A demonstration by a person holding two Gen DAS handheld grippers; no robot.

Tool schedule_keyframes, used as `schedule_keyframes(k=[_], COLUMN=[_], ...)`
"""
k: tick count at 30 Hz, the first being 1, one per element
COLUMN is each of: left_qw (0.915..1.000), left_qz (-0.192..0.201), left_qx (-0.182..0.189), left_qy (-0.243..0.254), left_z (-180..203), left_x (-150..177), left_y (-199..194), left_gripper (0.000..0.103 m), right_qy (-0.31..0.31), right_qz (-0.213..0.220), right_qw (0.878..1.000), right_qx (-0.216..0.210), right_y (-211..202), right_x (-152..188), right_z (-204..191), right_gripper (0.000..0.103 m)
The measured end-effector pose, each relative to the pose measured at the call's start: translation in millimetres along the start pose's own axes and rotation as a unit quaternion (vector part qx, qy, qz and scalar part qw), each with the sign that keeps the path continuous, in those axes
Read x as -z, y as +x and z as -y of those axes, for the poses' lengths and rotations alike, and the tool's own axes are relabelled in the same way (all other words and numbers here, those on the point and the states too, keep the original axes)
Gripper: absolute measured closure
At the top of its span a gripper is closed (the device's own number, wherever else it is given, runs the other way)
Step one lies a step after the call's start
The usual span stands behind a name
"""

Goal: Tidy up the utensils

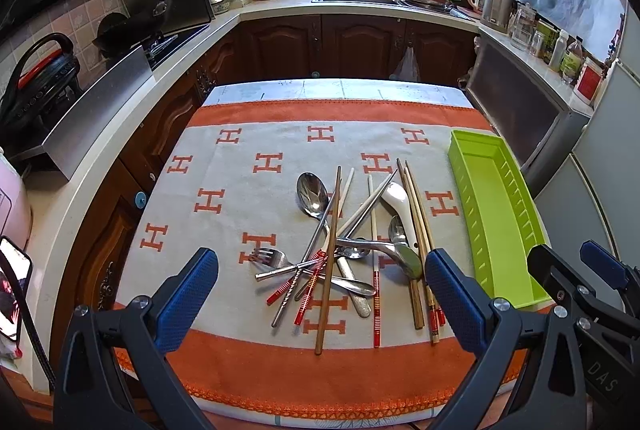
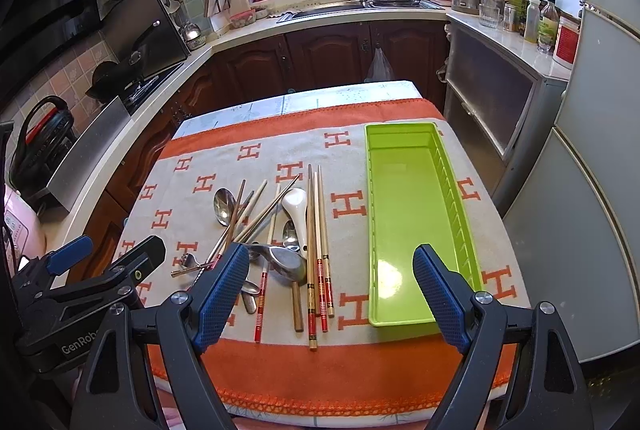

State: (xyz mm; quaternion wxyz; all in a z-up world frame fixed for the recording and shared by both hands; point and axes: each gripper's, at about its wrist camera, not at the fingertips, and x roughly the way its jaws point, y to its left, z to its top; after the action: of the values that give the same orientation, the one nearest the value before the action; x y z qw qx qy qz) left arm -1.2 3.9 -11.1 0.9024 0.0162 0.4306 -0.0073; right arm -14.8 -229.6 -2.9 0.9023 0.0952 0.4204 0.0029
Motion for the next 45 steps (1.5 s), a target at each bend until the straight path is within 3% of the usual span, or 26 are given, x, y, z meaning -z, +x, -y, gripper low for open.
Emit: schedule_keyframes(k=[45], left_qw=[1.0000], left_qz=[-0.001], left_qx=[-0.004], left_qy=[0.002], left_z=[-1.1], left_x=[2.9], left_y=[1.2], left_gripper=[0.001], right_qy=[0.000], right_qz=[-0.006], right_qw=[1.000], right_qx=[0.001], right_y=[6.0], right_x=[2.7], right_z=[0.5], right_gripper=[0.017])
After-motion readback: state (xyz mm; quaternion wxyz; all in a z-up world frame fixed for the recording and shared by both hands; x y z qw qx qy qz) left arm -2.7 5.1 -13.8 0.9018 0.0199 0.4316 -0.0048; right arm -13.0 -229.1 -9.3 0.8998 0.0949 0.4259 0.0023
